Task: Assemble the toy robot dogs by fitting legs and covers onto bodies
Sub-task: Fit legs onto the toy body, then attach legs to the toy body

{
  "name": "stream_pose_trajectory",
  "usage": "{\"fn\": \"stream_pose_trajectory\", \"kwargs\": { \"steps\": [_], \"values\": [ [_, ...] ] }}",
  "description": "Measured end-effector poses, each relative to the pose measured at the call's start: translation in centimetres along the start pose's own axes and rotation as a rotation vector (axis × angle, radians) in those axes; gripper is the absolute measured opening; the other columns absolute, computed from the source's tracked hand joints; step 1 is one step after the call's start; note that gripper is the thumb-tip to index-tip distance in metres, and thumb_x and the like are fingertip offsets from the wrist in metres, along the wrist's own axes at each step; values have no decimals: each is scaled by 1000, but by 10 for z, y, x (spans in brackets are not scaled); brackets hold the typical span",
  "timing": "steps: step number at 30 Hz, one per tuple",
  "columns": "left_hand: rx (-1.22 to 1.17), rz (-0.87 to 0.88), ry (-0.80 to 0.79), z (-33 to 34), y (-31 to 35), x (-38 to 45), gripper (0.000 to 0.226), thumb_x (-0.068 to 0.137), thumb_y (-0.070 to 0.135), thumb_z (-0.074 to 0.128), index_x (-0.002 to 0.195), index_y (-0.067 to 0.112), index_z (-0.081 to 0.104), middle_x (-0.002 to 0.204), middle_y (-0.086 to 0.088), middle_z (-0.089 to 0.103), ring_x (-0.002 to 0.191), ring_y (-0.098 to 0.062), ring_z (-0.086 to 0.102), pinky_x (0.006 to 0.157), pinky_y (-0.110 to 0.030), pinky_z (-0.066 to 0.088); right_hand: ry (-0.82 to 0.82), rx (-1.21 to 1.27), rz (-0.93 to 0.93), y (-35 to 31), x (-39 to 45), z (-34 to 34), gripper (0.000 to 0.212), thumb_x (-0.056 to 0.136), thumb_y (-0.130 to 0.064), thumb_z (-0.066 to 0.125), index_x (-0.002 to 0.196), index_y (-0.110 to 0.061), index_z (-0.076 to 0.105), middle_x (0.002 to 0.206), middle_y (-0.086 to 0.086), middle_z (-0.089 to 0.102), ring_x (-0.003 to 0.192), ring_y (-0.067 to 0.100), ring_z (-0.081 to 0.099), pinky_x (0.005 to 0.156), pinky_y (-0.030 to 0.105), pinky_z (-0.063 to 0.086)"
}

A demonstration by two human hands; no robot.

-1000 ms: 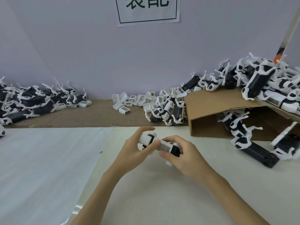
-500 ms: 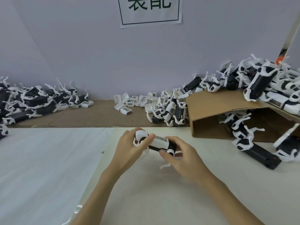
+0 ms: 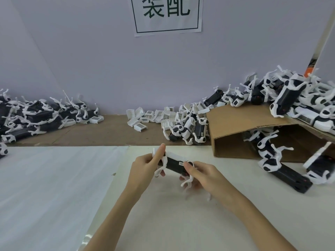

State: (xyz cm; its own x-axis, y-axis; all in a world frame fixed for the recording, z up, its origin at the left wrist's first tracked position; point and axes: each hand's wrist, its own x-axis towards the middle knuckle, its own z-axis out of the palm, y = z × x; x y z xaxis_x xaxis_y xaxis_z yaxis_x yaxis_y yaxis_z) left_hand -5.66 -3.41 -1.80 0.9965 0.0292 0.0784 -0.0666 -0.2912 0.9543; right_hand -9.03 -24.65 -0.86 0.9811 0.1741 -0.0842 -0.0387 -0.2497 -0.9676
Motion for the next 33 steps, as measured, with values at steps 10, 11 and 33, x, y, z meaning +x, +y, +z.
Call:
{"fn": "stream_pose_trajectory", "kwargs": {
  "steps": [10, 11, 33],
  "values": [
    [-278, 124, 223, -4, -8, 8, 60, 110, 62, 22, 119, 18, 62, 71, -17, 73, 62, -26, 63, 73, -39, 51, 63, 919, 105, -66, 45, -89, 65, 98, -46, 65, 136, 5, 54, 98, 29, 74, 83, 27, 70, 61, 30, 63],
    [-267, 119, 216, -5, -7, 8, 60, 112, 59, 23, 117, 15, 64, 71, -18, 73, 62, -26, 63, 71, -39, 51, 92, 1112, 4, -80, 50, -108, 66, 99, -49, 61, 141, 2, 50, 107, 32, 72, 97, 30, 71, 72, 34, 64],
    [531, -18, 366, -54, -27, 40, 18, 107, 28, 47, 98, 17, 60, 102, 0, 69, 100, -22, 62, 84, -39, 51, -267, 1202, 235, -30, 146, 107, 34, 85, -25, 70, 111, -3, 74, 95, 10, 70, 76, 23, 69, 61, 30, 61]
  ]
}}
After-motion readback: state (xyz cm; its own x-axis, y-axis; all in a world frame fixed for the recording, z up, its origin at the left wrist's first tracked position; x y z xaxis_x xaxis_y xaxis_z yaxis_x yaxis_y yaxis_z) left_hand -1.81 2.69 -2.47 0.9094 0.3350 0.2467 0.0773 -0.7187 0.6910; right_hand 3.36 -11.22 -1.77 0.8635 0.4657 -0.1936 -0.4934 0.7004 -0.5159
